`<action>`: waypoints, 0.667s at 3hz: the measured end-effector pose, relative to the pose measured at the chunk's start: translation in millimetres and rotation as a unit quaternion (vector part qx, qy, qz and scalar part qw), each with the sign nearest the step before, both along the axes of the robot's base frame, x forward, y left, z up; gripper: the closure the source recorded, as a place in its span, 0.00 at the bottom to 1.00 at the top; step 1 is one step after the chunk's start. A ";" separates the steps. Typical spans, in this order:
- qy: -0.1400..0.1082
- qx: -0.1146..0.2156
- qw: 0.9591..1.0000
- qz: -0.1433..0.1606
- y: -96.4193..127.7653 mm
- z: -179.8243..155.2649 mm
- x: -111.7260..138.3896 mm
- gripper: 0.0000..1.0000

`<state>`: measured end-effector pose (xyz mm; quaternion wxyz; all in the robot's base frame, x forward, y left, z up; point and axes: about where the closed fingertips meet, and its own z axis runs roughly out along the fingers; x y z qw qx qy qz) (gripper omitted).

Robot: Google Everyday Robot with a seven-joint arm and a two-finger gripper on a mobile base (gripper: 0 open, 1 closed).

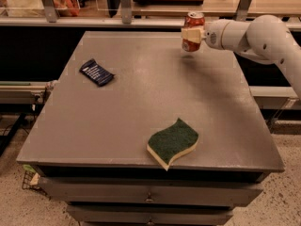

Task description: Pick coke can

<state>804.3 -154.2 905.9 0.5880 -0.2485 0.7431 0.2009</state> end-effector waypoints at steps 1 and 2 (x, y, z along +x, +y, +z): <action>-0.005 0.029 0.997 0.065 -3.0 37.8 -37.1 1.00; 0.005 0.044 0.992 0.121 -10.8 63.7 -76.7 1.00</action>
Offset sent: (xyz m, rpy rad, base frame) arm -0.1342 -0.0258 0.0931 0.1153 0.0520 0.3972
